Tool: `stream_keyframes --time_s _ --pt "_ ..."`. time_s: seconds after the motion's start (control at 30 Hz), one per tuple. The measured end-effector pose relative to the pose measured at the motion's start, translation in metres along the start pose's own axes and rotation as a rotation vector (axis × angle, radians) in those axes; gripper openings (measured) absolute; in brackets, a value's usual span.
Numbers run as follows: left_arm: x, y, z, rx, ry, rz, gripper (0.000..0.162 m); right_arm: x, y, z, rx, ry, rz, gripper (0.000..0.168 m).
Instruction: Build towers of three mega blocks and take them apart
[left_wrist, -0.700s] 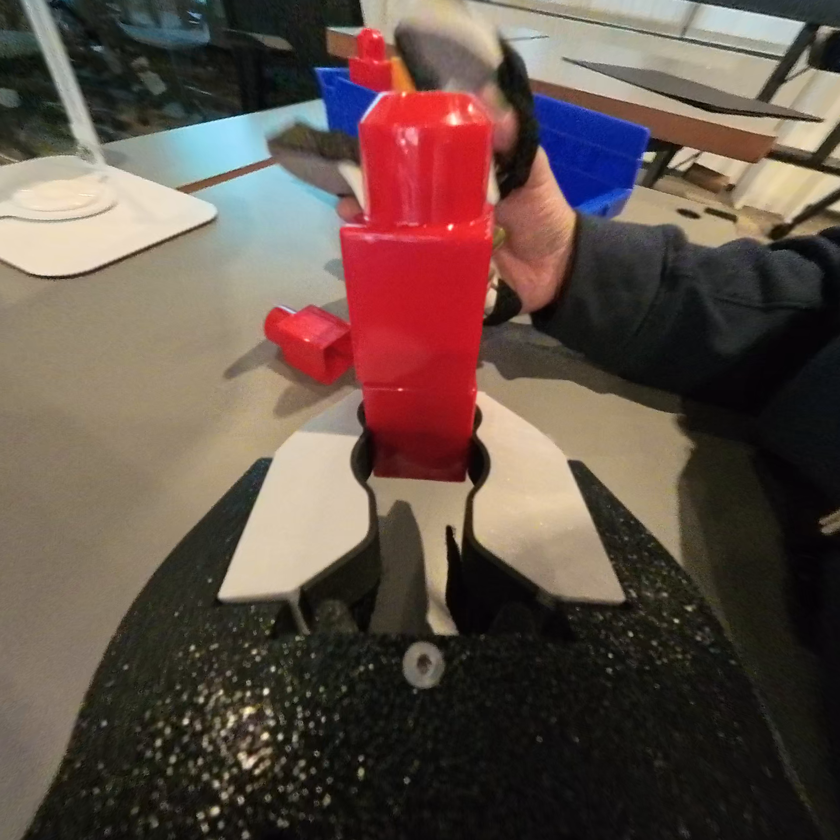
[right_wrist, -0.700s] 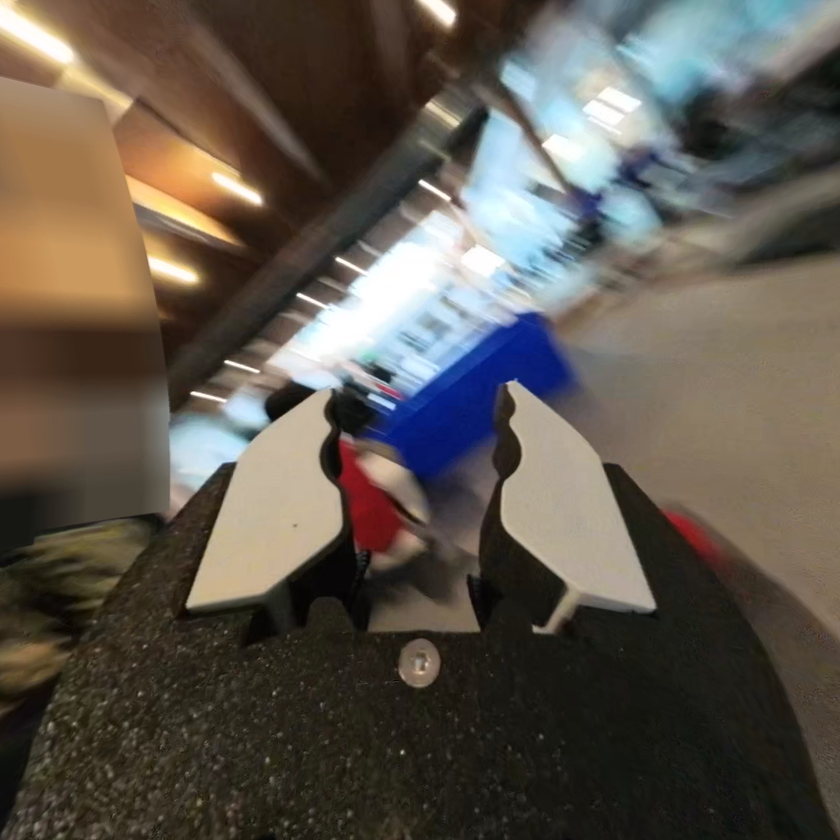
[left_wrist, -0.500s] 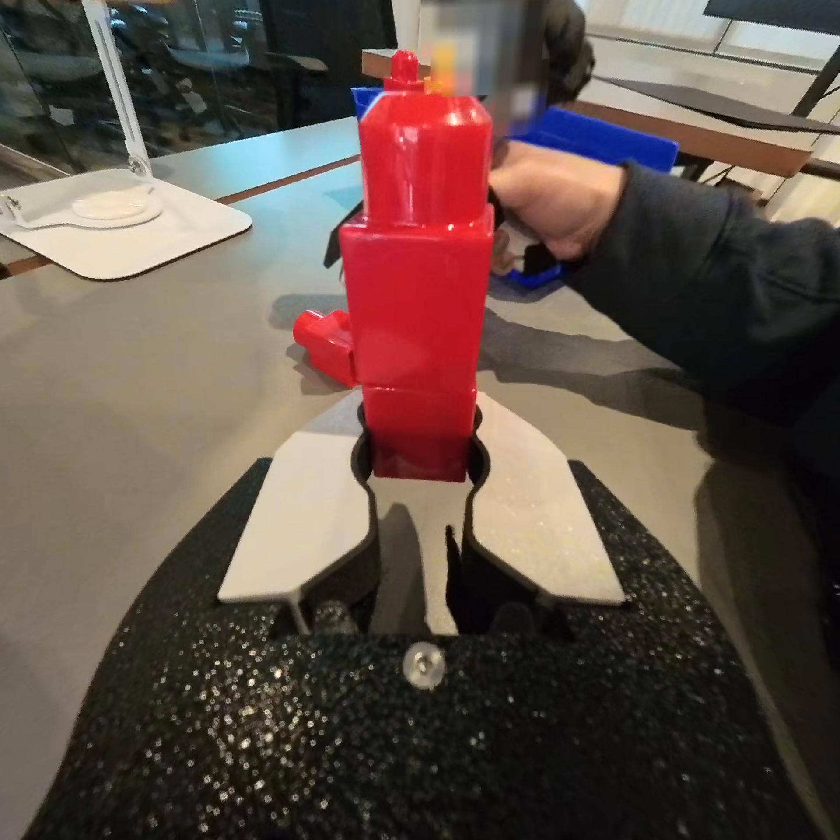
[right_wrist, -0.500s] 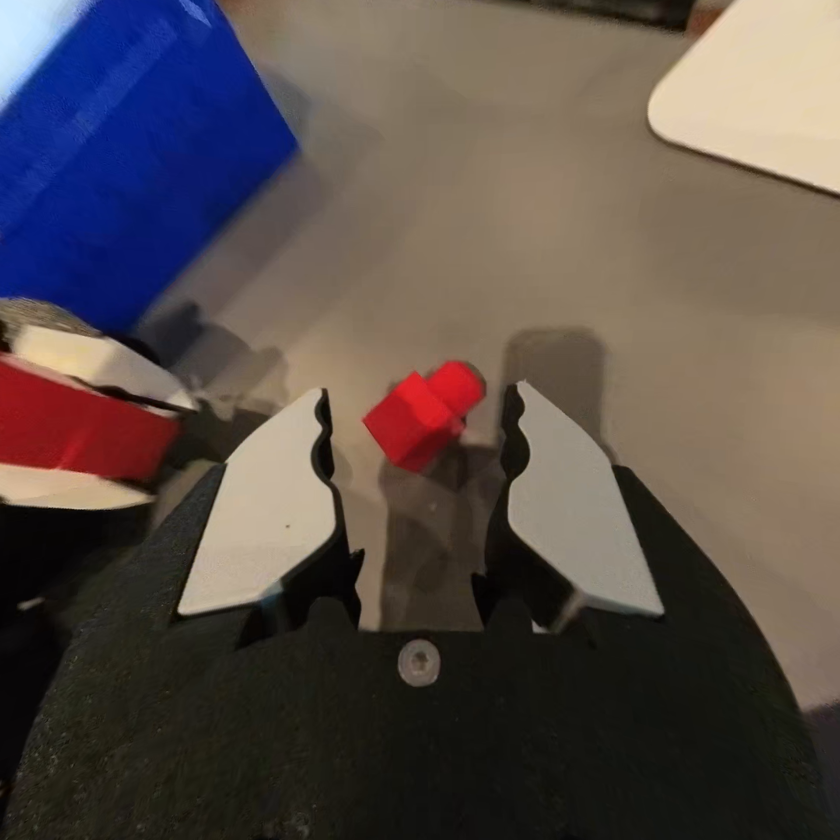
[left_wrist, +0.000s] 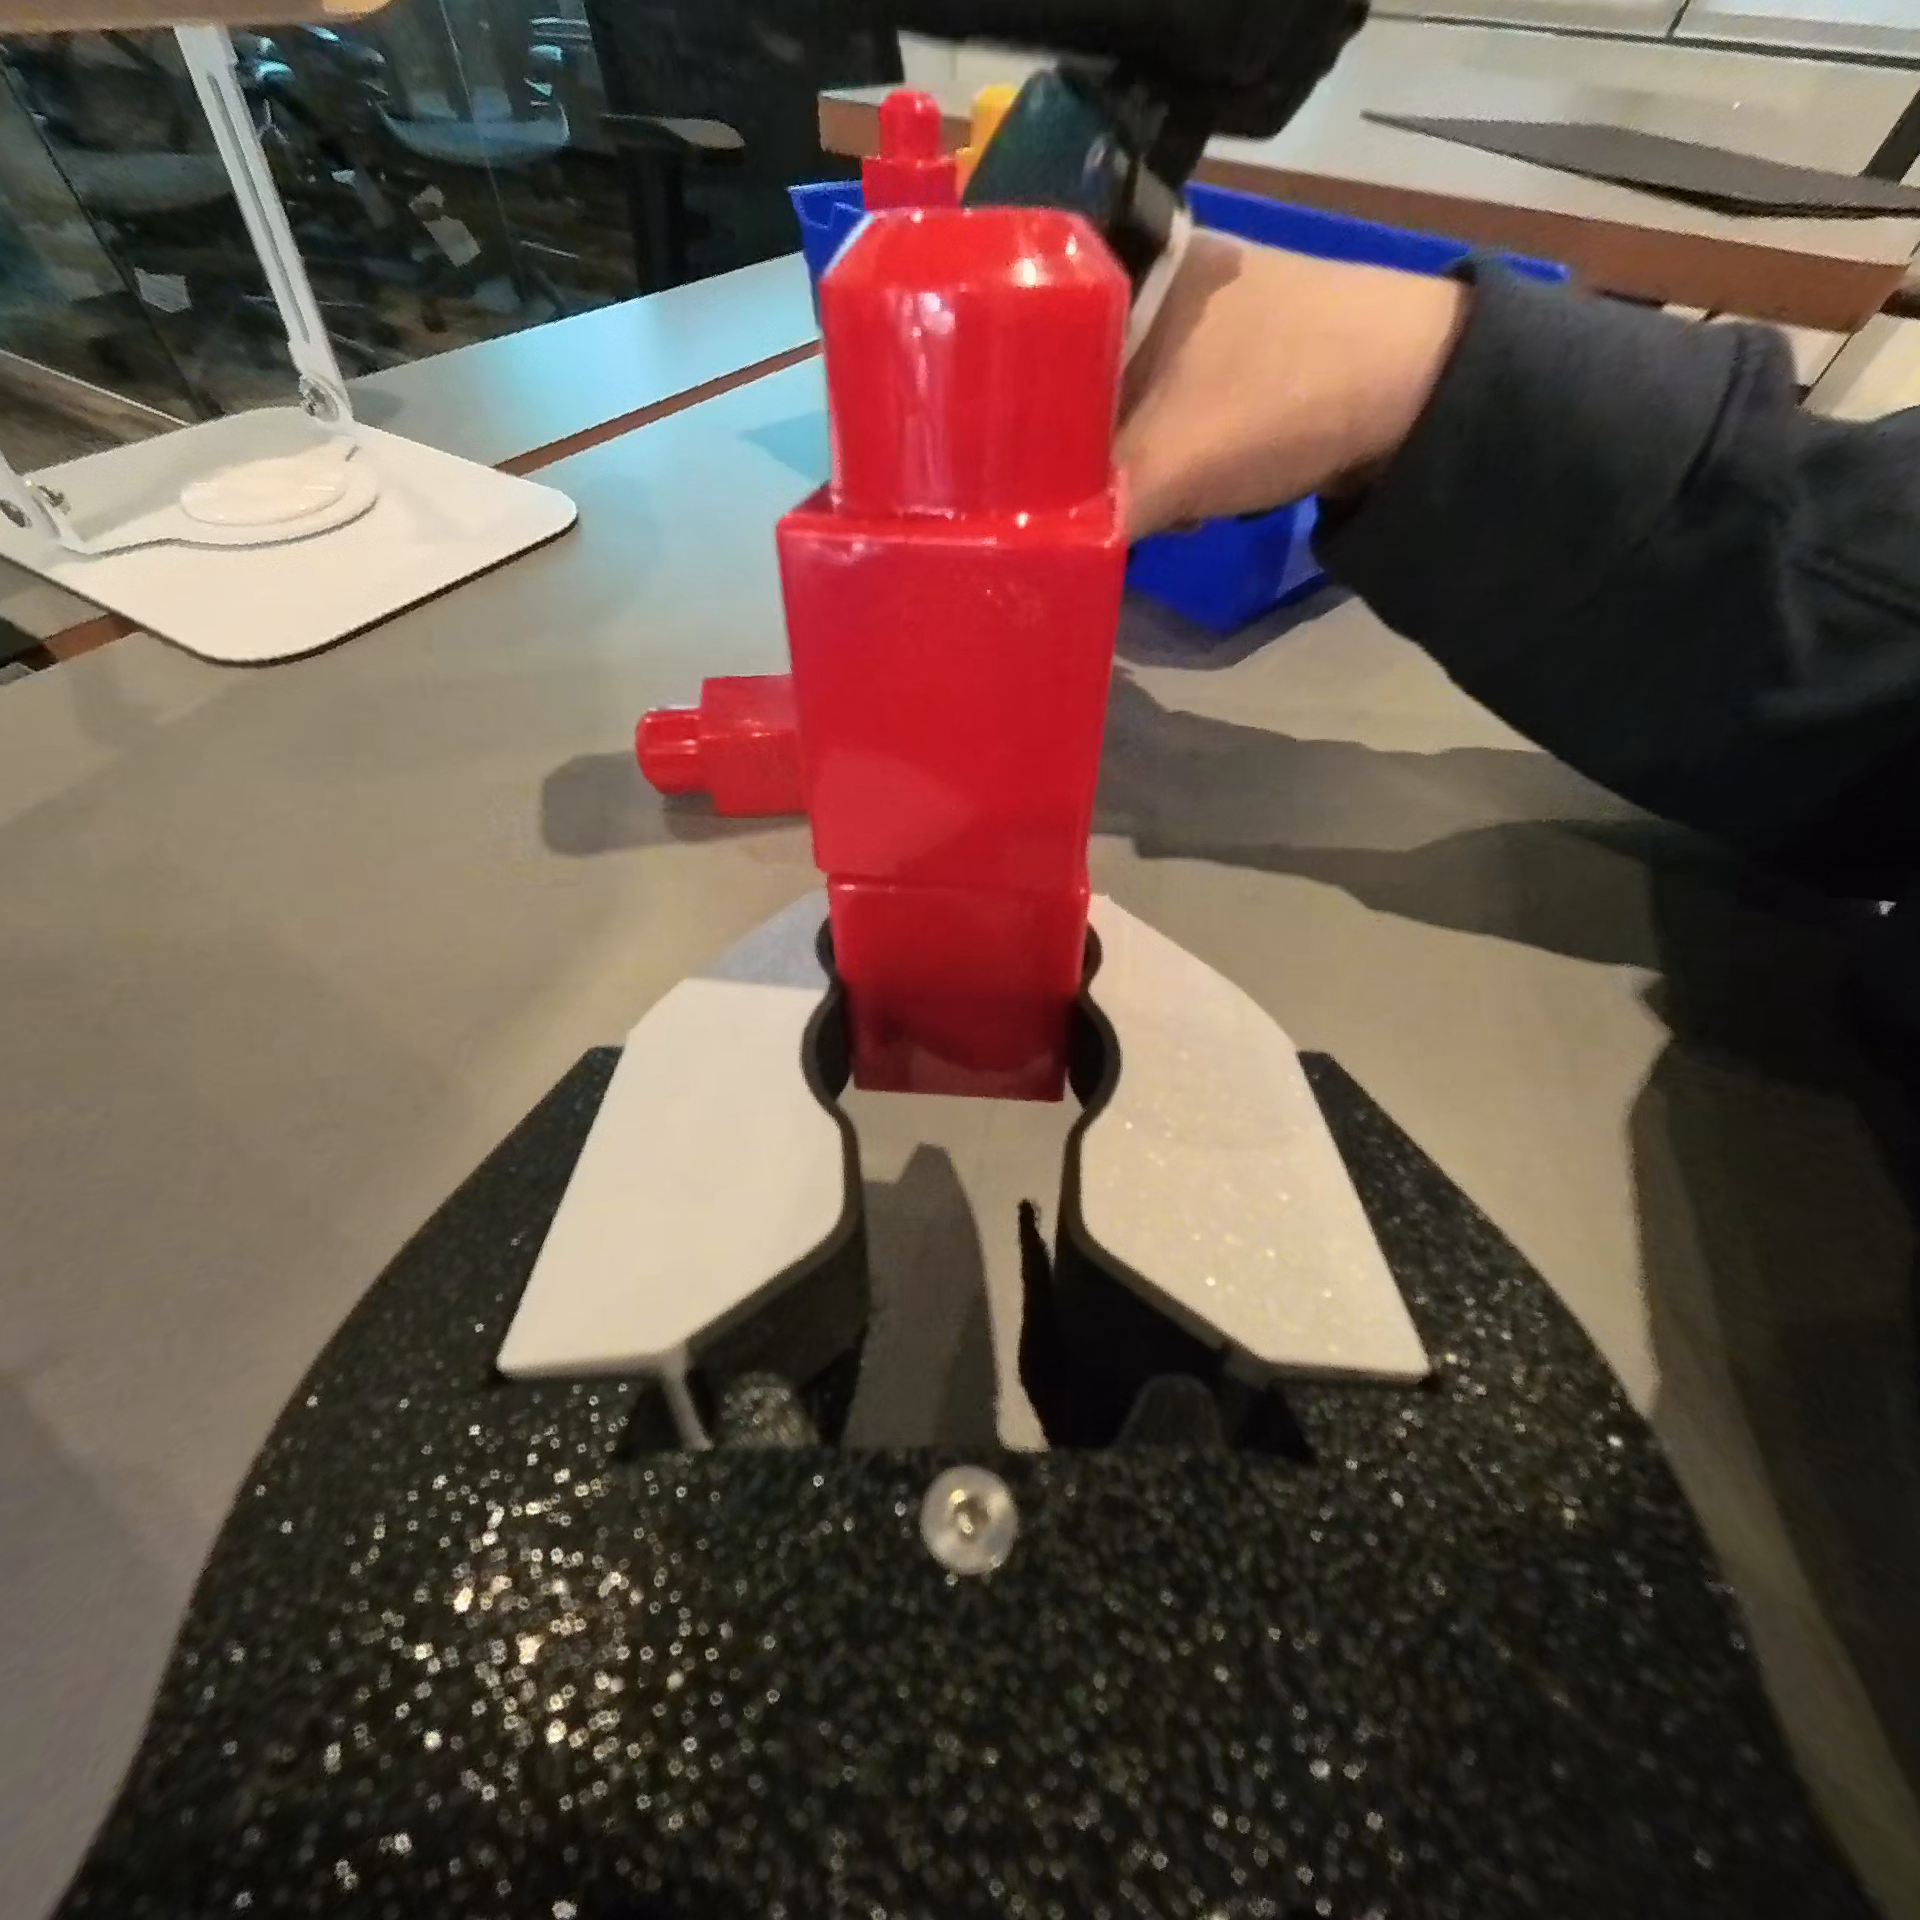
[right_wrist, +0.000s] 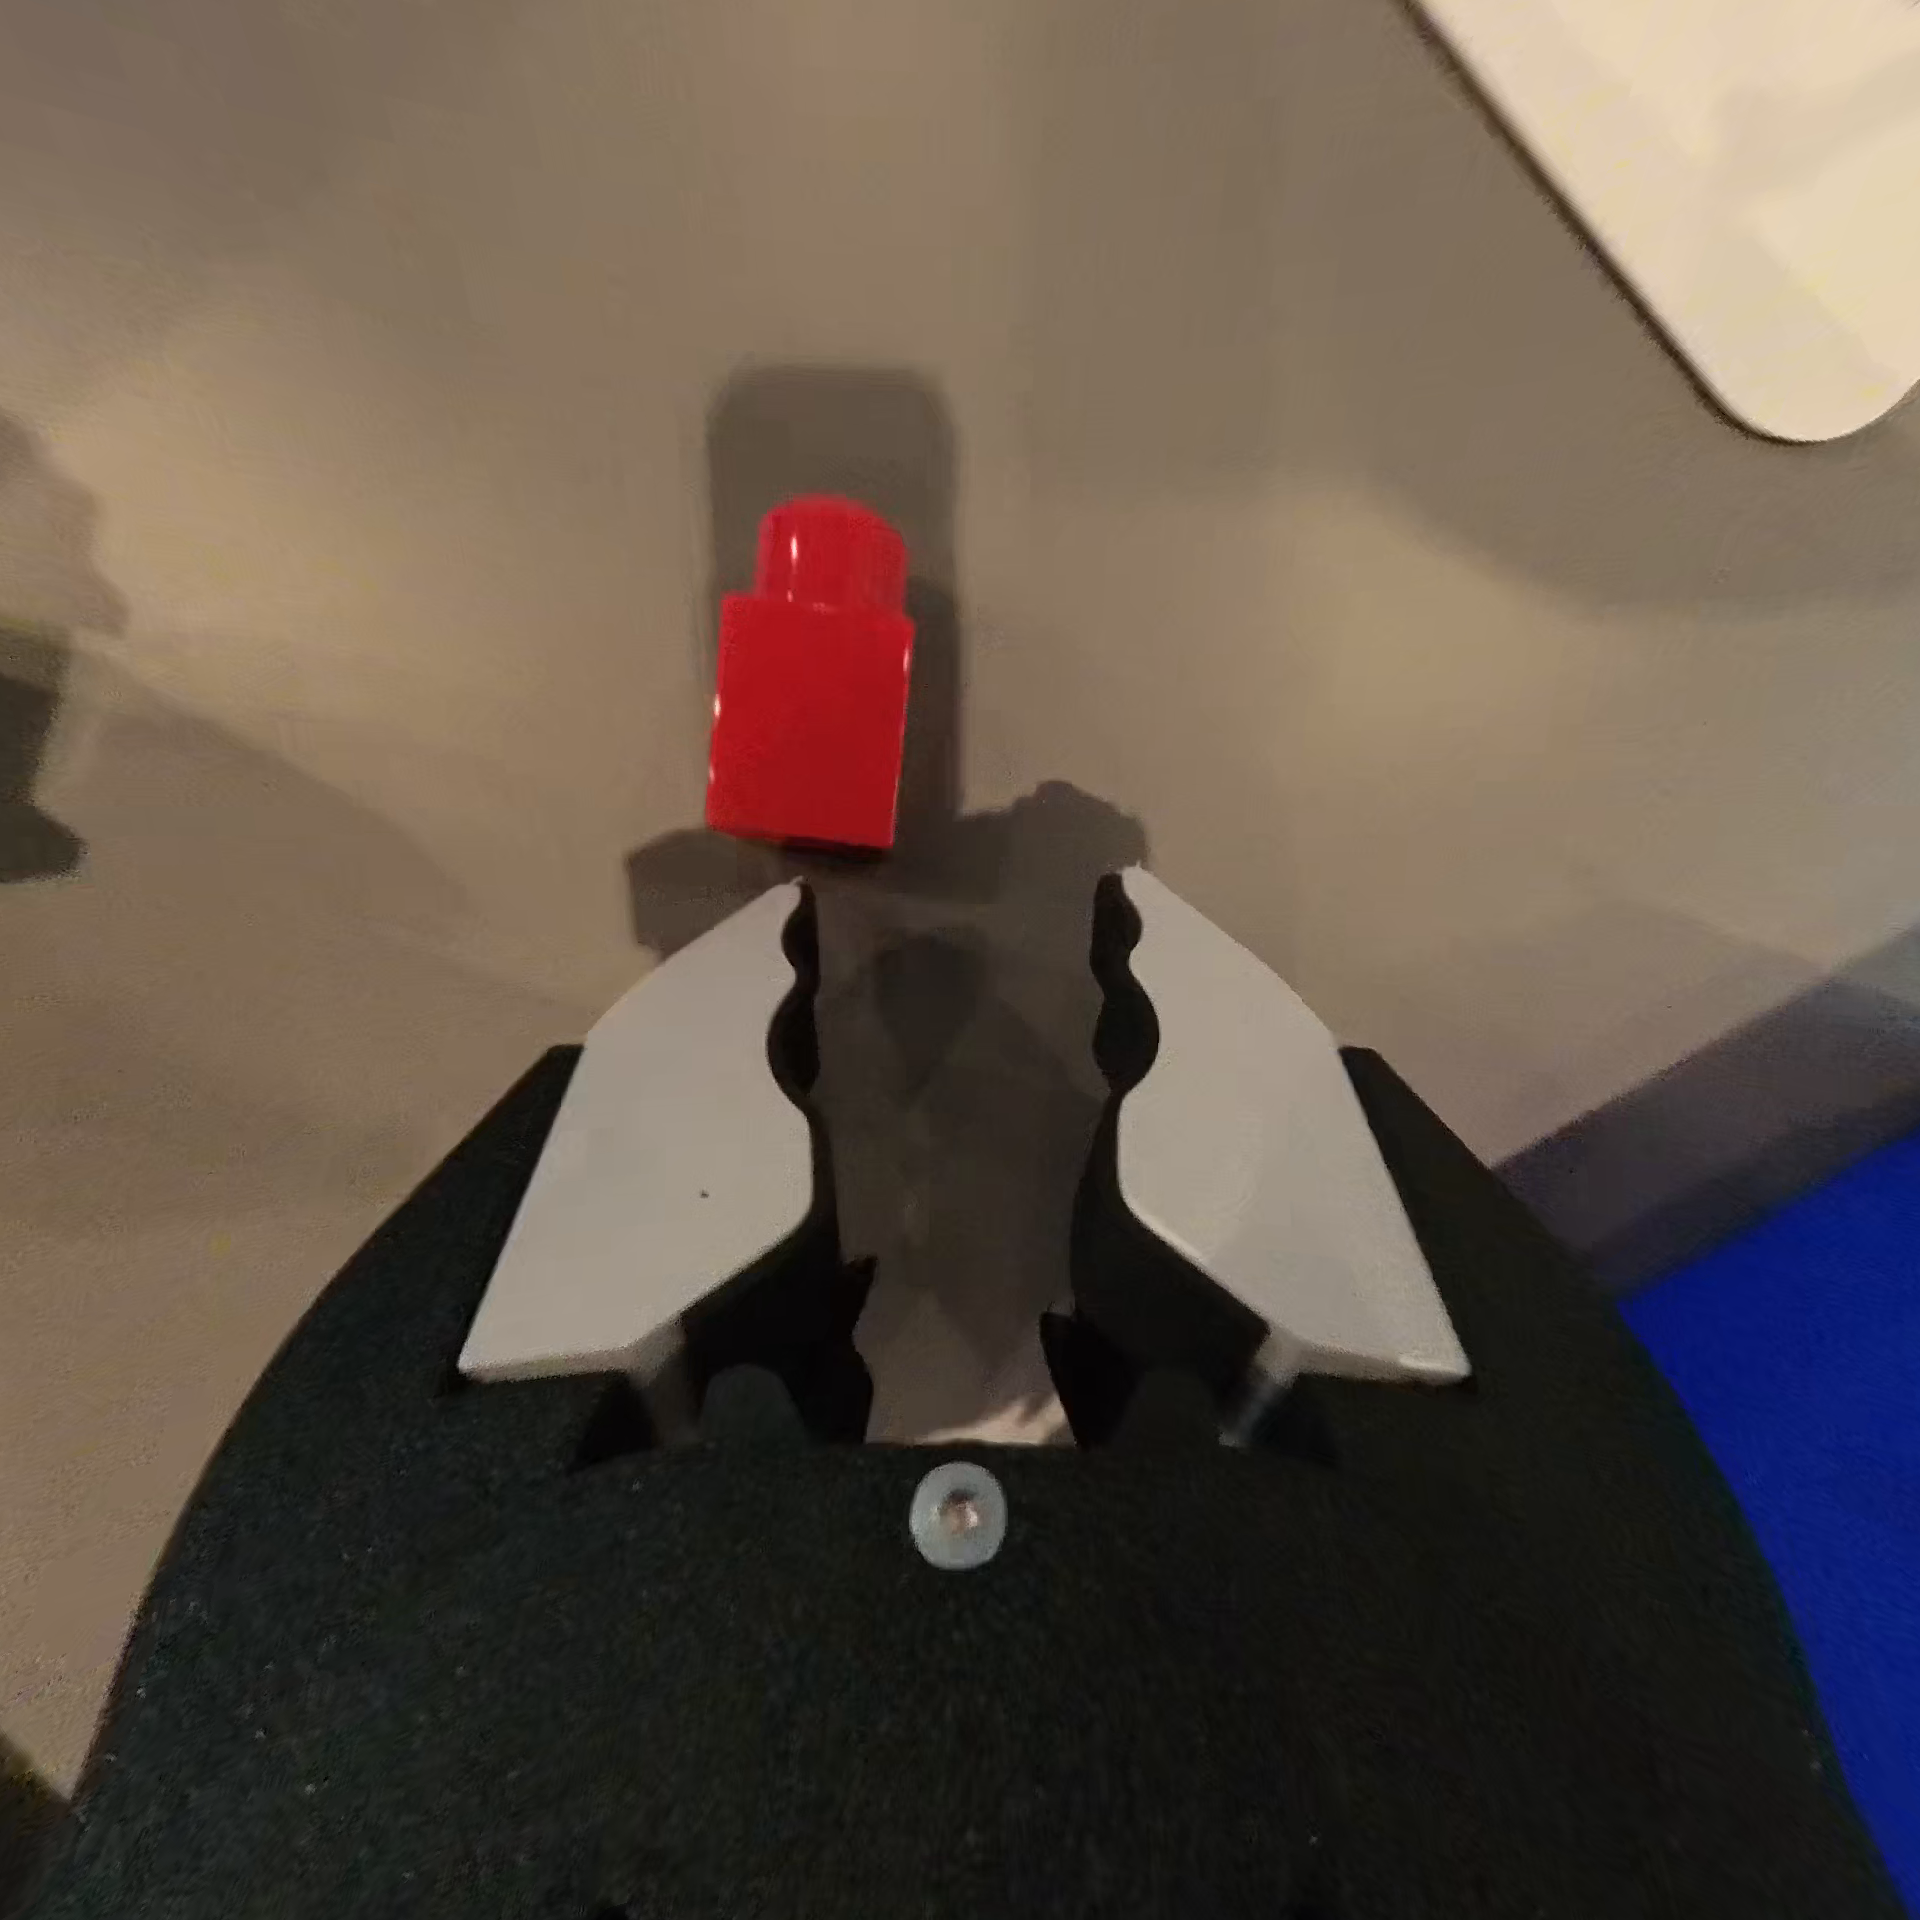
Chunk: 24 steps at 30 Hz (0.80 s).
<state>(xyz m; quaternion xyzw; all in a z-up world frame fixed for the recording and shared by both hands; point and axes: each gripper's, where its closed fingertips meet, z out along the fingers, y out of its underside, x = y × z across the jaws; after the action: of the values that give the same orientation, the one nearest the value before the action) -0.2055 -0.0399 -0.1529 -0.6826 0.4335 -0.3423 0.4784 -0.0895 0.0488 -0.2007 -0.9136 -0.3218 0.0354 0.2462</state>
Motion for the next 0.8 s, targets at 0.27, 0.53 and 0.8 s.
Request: stream_keyframes --time_s 0.27,0.53,0.8 --pt "0.002 0.001 0.002 -0.002 0.011 -0.002 0.039 -0.013 -0.035 -0.002 0.139 -0.061 -0.045 0.055" --pt "0.0 0.0 0.0 0.007 0.015 -0.014 0.039 -0.02 -0.047 0.001 0.204 -0.061 -0.141 0.008" --pt "0.001 -0.001 -0.001 0.011 0.017 -0.015 0.039 -0.022 -0.033 0.024 0.009 -0.11 -0.076 0.072"
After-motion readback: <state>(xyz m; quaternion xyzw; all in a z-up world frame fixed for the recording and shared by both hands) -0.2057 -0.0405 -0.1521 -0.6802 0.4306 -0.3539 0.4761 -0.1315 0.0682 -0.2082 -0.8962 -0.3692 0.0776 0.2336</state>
